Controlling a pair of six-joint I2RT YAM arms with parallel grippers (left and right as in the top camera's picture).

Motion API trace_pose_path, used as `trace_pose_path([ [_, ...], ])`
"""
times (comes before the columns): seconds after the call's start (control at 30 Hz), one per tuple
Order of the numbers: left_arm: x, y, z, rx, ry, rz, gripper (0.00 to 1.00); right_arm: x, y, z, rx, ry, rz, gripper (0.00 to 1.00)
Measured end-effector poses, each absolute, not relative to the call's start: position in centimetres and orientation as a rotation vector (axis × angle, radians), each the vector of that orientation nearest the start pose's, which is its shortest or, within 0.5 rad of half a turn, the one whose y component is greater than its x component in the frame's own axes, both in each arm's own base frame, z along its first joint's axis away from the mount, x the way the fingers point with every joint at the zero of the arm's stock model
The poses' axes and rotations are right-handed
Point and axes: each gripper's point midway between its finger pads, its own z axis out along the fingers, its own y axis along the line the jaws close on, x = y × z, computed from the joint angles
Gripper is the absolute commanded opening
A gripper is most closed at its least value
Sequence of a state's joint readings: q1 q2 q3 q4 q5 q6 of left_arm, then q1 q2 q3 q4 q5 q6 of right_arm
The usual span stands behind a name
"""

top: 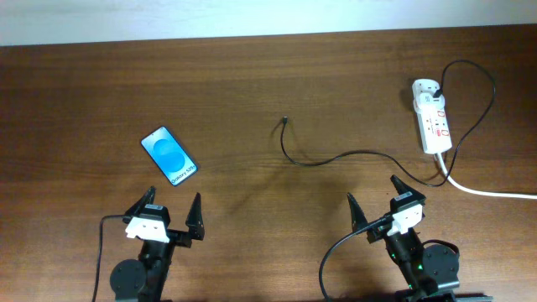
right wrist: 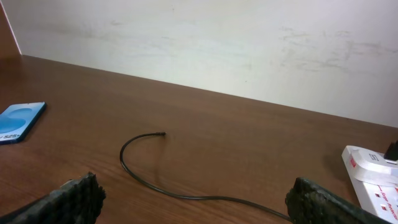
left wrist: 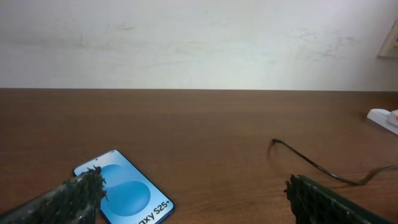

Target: Plug charger to phone and switch on socket

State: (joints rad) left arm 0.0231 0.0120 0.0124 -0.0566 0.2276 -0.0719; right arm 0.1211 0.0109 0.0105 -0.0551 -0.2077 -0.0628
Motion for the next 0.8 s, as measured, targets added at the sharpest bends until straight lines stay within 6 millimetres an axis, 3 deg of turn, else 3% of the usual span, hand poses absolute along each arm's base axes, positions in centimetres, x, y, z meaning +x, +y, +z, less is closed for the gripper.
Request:
trace_pose_path([
  [0.63, 24.5, -3.3, 17.1, 0.103, 1.610, -0.217, 0.99, 23.7, 6.5, 16.3, -0.308, 1.600, 0.213, 0.98],
  [0.8, 25.3, -3.3, 19.2, 0.142, 1.682, -0.180, 0.99, 23.7, 6.5, 16.3, -0.309, 1.600, 0.213, 0.98],
])
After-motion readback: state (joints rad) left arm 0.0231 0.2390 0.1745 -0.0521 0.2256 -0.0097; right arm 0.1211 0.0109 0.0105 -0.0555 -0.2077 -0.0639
